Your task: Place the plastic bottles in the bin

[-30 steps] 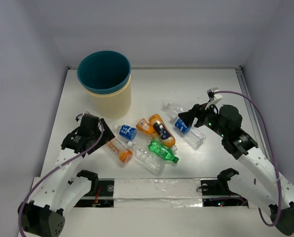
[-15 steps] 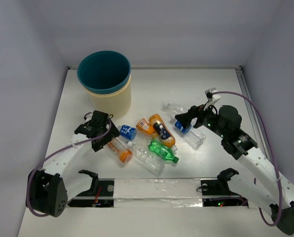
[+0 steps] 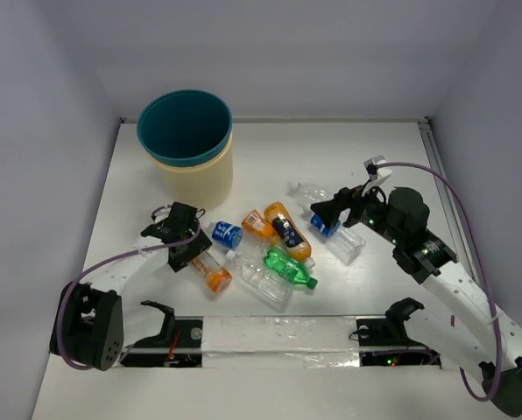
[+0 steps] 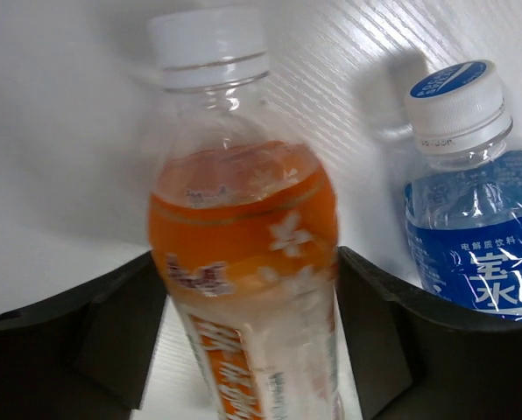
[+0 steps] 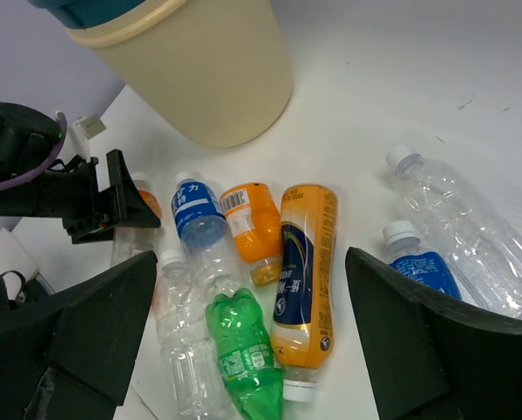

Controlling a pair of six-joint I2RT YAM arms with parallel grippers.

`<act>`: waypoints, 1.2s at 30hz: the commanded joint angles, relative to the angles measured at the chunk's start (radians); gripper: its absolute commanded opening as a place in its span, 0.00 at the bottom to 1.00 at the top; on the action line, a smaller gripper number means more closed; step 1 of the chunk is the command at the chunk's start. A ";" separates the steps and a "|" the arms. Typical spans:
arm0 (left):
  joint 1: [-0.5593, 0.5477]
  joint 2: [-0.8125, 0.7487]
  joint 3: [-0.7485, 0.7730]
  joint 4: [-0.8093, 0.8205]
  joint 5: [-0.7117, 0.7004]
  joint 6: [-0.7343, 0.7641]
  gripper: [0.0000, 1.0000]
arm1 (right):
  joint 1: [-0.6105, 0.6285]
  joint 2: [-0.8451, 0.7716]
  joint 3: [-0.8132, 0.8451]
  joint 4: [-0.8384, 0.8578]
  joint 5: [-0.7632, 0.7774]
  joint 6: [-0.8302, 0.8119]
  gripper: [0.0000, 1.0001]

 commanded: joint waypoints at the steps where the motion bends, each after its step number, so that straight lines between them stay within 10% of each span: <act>1: -0.008 -0.023 -0.031 0.038 -0.021 -0.026 0.69 | 0.010 0.000 0.003 0.037 0.023 -0.012 0.94; 6: -0.008 -0.083 -0.040 0.042 -0.027 -0.040 0.47 | 0.010 0.017 0.008 0.032 0.039 -0.011 0.91; 25: -0.045 -0.497 0.449 -0.255 -0.052 0.084 0.38 | 0.010 0.409 0.237 -0.181 0.337 -0.110 0.88; 36: -0.045 -0.212 0.854 0.065 -0.256 0.340 0.39 | -0.022 0.779 0.523 -0.399 0.431 -0.221 1.00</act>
